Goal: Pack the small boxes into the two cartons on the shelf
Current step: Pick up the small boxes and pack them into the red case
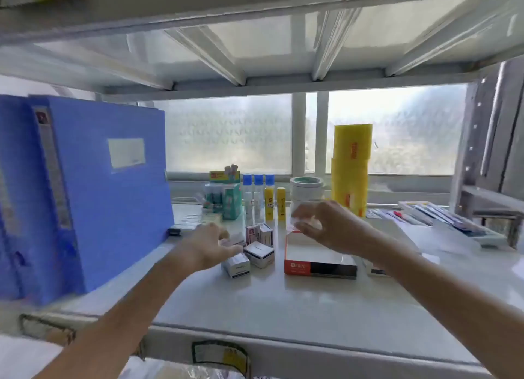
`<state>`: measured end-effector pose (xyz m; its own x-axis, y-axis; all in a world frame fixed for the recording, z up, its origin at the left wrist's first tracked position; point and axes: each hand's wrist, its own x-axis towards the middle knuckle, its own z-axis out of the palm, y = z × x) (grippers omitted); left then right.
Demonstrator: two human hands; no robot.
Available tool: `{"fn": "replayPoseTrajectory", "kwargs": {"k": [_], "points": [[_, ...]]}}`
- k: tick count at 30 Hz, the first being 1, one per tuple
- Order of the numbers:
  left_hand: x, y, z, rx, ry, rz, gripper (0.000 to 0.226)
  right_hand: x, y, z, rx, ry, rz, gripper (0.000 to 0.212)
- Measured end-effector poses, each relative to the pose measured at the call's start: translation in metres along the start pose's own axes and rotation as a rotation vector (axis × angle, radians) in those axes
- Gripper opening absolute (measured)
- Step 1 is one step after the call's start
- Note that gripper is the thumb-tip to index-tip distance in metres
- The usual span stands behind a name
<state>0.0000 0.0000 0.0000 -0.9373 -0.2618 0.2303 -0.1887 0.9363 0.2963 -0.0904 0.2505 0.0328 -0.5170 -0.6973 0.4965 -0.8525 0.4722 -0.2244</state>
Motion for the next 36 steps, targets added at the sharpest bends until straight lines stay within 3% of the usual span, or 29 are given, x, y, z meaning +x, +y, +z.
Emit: {"fn": "replayPoseTrajectory", "kwargs": {"k": [4,13,19,26,30,32,36], "points": [[-0.006,-0.009,0.014,-0.055,0.014,-0.068,0.065,0.017,0.008,0.041,0.058,-0.111,0.076,0.020],[-0.011,-0.009,0.030,-0.305,0.093,-0.004,0.093,0.036,-0.005,0.078,0.168,-0.294,0.025,0.042],[-0.012,-0.007,0.028,-0.275,0.084,-0.004,0.065,0.038,-0.012,0.088,0.115,-0.327,-0.021,0.048],[-0.008,0.007,0.018,-0.062,-0.023,-0.057,0.059,0.035,-0.015,0.076,0.142,-0.444,0.047,0.059],[-0.012,0.005,0.009,-0.149,-0.093,-0.049,0.058,0.032,-0.019,0.061,0.212,-0.428,0.044,0.049],[-0.015,0.011,0.004,-0.229,-0.058,-0.007,0.054,0.026,-0.008,0.037,0.453,-0.363,0.124,0.048],[-0.006,0.062,-0.002,-0.360,0.088,0.211,0.059,-0.002,0.043,-0.031,0.859,-0.080,0.311,0.055]]}}
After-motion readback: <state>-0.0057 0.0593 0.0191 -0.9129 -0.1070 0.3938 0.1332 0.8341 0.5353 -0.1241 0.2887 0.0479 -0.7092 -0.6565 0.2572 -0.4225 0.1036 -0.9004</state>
